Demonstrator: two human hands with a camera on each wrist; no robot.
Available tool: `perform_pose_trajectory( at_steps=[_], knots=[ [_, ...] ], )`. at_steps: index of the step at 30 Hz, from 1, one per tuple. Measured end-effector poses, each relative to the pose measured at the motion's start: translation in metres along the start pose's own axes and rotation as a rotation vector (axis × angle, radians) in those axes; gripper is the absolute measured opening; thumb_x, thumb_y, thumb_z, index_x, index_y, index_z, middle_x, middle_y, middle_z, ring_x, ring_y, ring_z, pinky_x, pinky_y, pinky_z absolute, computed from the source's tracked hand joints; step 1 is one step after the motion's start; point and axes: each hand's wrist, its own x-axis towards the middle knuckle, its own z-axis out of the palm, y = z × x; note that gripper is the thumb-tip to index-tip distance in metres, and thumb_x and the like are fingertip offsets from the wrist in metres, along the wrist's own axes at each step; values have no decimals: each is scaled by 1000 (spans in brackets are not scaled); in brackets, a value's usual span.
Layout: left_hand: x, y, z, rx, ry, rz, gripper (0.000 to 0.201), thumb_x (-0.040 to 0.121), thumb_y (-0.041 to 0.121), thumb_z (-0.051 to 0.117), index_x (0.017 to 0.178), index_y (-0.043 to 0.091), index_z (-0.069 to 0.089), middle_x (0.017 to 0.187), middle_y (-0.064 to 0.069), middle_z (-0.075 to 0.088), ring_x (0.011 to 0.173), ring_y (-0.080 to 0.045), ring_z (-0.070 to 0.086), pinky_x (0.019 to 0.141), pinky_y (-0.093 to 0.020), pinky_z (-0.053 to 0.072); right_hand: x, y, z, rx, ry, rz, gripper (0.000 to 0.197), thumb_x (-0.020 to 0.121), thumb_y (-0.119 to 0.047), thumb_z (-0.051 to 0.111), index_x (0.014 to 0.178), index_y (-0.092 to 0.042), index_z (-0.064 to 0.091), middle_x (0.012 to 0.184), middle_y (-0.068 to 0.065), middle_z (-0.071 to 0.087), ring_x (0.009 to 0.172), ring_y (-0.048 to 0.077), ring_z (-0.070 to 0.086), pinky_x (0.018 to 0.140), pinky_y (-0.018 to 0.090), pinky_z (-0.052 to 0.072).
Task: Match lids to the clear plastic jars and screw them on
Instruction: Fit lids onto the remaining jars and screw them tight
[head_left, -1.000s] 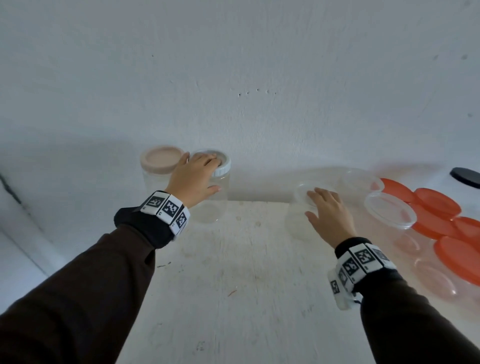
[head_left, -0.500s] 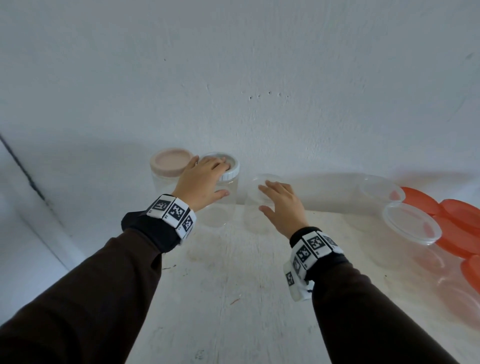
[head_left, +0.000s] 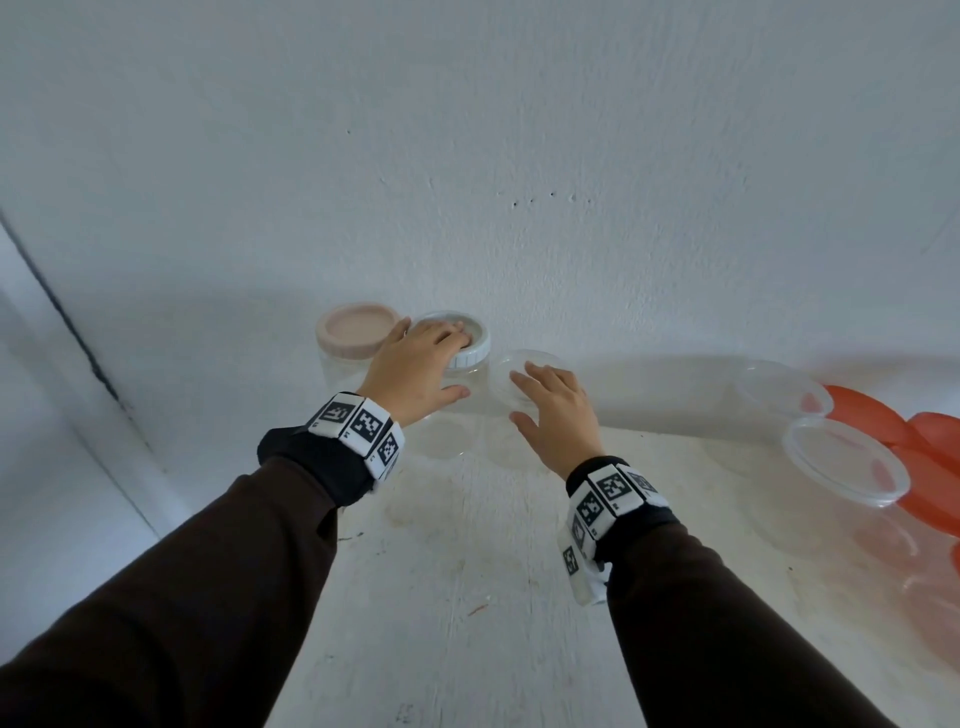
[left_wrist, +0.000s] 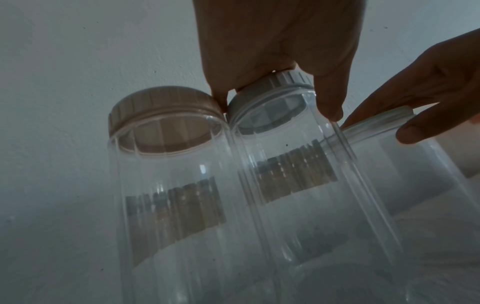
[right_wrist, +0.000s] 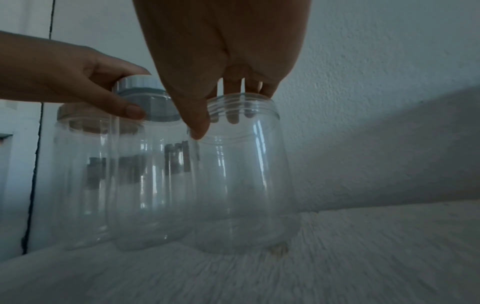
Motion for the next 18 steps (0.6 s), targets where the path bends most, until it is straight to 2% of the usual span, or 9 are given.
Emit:
perform_pose_trajectory(
  at_steps=[3, 5, 7, 10, 14, 18],
  knots=[
    [0, 1, -1, 6, -6, -2, 63, 83, 40, 63, 137, 16, 41, 143, 2, 39, 136, -17, 30, 115, -41, 9, 1, 2, -5, 42, -36, -15, 53, 92, -30, 54, 142, -19, 37, 151, 2, 29, 139, 20, 21, 111, 32, 17],
    [0, 0, -1, 3, -8, -3, 63, 83, 40, 64, 137, 16, 41, 143, 1, 40, 135, -17, 30, 115, -41, 10, -3, 4, -9, 94, 5, -33, 54, 91, -29, 56, 141, -18, 37, 152, 2, 26, 140, 19, 20, 112, 33, 18],
    [0, -1, -2, 1, -11, -8, 64, 83, 40, 64, 137, 16, 41, 143, 1, 40, 135, -18, 32, 115, -41, 10, -13, 9, -15, 82, 71, -50, 51, 91, -27, 57, 138, -15, 41, 151, 4, 28, 140, 22, 22, 113, 34, 17],
    [1, -1, -3, 17, -23, -16, 64, 83, 41, 64, 137, 15, 41, 144, -1, 40, 135, -19, 32, 115, -42, 12, -36, 27, -25, 28, 96, -38, 48, 89, -24, 58, 135, -13, 46, 148, 7, 34, 138, 25, 27, 113, 38, 17],
    [2, 2, -6, 20, -50, -35, 65, 82, 40, 64, 137, 14, 41, 144, -2, 40, 134, -22, 33, 114, -43, 13, -69, 71, -48, -79, 132, 71, 46, 88, -21, 60, 131, -10, 49, 145, 9, 39, 137, 27, 29, 114, 47, 19],
    [3, 5, -9, 25, -70, -62, 66, 81, 38, 67, 136, 13, 42, 143, -4, 41, 132, -24, 36, 114, -43, 11, -104, 123, -79, -174, 231, 244, 41, 85, -15, 62, 125, -6, 54, 140, 15, 44, 134, 33, 32, 112, 54, 20]
  ],
)
